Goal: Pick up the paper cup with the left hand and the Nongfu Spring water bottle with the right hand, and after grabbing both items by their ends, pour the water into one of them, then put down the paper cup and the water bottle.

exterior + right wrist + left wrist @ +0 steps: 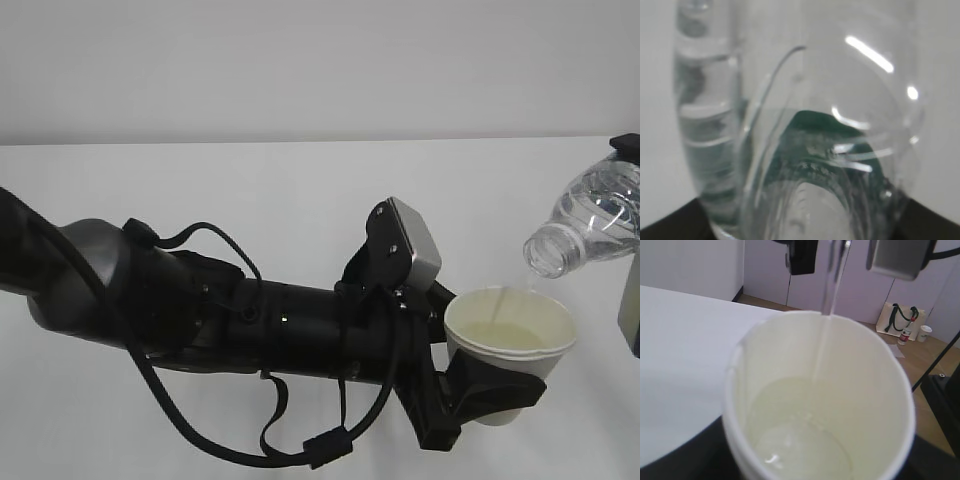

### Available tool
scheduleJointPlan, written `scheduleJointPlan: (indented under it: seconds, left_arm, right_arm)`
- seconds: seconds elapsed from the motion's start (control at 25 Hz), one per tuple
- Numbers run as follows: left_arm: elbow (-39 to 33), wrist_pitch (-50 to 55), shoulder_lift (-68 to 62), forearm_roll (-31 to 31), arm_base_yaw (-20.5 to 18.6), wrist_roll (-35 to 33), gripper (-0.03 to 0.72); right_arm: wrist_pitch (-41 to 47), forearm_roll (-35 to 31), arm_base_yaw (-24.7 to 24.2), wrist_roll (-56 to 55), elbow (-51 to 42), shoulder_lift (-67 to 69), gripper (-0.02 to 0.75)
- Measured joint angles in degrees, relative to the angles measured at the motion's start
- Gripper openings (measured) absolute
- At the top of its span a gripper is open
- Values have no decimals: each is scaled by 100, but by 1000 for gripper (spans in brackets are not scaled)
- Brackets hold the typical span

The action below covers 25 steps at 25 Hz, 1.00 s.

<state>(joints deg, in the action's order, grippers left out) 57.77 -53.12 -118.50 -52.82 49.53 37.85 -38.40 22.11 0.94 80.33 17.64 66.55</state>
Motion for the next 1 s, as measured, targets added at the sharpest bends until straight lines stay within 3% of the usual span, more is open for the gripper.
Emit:
scheduleJointPlan:
  seconds: [1.0]
  left_arm:
    - [0,0,0,10,0,0,471]
  right_arm:
    - [0,0,0,45,0,0,426]
